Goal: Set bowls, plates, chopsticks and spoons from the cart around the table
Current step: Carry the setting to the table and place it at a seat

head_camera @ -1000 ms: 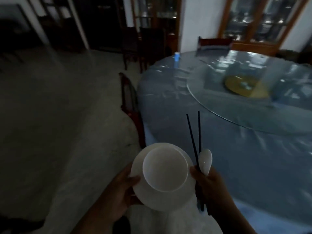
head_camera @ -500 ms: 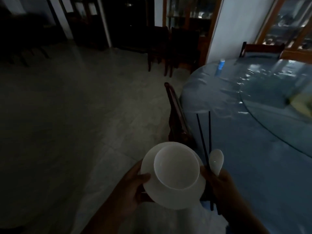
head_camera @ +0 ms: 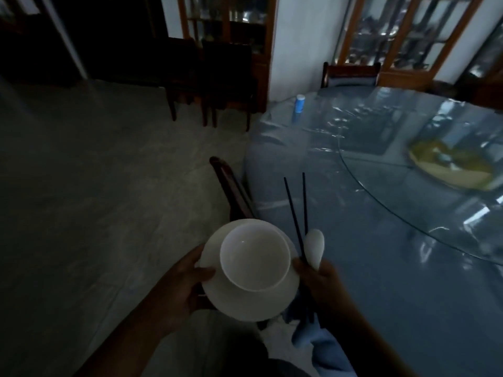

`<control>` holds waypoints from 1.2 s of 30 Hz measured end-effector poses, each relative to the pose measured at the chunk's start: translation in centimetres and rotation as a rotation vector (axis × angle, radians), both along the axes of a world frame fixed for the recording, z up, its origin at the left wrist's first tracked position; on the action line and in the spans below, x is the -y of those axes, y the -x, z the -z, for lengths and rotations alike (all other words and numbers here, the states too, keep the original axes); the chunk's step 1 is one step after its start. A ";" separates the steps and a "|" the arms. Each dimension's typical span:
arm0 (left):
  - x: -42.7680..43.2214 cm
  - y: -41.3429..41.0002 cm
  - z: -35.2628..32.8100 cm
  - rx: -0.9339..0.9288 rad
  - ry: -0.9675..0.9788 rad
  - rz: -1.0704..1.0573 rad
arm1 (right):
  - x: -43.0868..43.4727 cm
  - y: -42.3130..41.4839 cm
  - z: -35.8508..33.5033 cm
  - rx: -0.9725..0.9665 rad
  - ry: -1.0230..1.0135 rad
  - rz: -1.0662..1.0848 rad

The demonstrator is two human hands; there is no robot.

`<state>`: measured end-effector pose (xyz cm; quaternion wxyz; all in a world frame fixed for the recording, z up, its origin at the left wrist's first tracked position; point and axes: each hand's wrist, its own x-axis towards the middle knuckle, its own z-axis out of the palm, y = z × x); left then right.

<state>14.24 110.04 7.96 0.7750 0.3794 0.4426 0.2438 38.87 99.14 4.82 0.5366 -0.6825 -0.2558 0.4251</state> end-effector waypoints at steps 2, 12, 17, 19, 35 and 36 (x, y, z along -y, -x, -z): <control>-3.4 -1.6 0.7 -0.024 -0.008 0.028 | -2.8 -1.4 1.0 0.001 0.015 0.019; -16.3 -13.3 2.8 -0.069 -0.057 0.327 | -8.8 -8.2 2.3 -0.088 0.056 0.328; -22.4 -20.0 4.6 -0.135 -0.106 0.610 | -10.9 -10.9 4.0 -0.139 0.120 0.522; -24.7 -23.0 5.5 -0.173 -0.142 0.709 | -12.0 -11.8 4.5 -0.141 0.165 0.588; -36.2 -41.4 14.9 -0.349 -0.703 1.249 | -21.5 -17.5 11.8 -0.104 0.502 0.996; -36.2 -41.6 15.3 -0.363 -0.738 1.262 | -21.5 -17.5 12.3 -0.098 0.534 0.995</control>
